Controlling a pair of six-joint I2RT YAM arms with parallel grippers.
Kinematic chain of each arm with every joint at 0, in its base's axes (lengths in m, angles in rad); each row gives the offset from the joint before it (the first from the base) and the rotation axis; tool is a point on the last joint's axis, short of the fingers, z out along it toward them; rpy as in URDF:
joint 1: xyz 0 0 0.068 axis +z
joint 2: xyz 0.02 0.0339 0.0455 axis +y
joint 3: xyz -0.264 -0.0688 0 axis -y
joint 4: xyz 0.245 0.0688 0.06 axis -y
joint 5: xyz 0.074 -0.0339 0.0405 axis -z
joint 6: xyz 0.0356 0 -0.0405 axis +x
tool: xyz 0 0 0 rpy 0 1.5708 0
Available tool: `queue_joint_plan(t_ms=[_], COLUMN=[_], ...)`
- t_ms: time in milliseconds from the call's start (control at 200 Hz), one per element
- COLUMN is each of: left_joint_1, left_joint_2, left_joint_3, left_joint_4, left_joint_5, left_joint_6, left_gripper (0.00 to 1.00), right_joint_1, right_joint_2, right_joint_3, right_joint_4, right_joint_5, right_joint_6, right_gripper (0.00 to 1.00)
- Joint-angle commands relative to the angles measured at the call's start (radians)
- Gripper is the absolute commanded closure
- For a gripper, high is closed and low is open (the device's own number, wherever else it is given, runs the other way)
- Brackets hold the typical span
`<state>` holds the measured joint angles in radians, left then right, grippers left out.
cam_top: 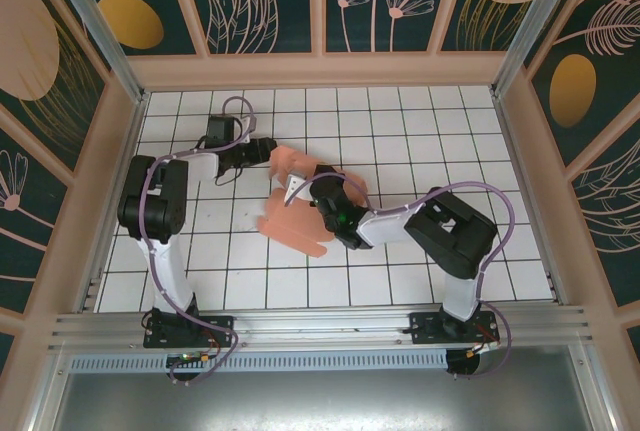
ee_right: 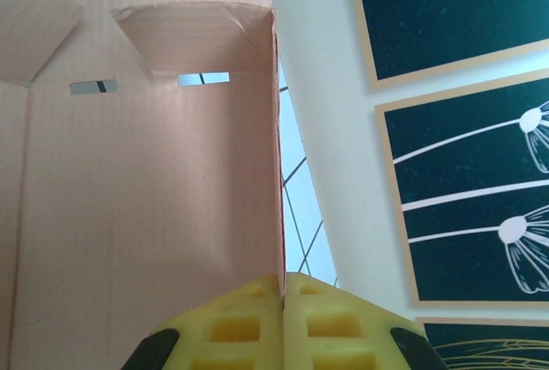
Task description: Fold the paper box
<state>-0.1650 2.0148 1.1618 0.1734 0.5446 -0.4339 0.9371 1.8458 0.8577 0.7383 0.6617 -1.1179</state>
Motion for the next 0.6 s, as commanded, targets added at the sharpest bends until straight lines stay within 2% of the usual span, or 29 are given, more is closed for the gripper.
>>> queue_joint_plan(t_ms=[0,55,335,596], left_joint_1=[-0.010,-0.015,-0.047,-0.059], left_joint_2=[0.028,0.031,0.012,-0.018], left_joint_3=[0.027,0.033,0.018,-0.034], left_joint_4=[-0.040,-0.047,-0.060,-0.037], left_joint_5=[0.047,0.059,0.132,0.159], left_joint_6=[0.022,0.025,0.045,0.051], left_gripper=[0.52,0.55,0.60,0.60], right_joint_1=[-0.012,-0.015,-0.020,-0.024], right_joint_2=[-0.040,-0.039,-0.024,-0.024], right_joint_3=[0.035,0.040,0.061,0.071], right_joint_4=[-0.047,-0.051,-0.081,-0.102], right_joint_5=[-0.022,-0.021,-0.025,-0.027], right_joint_6=[0.049,0.050,0.065,0.080], right_gripper=[1.00,1.00,1.00,1.00])
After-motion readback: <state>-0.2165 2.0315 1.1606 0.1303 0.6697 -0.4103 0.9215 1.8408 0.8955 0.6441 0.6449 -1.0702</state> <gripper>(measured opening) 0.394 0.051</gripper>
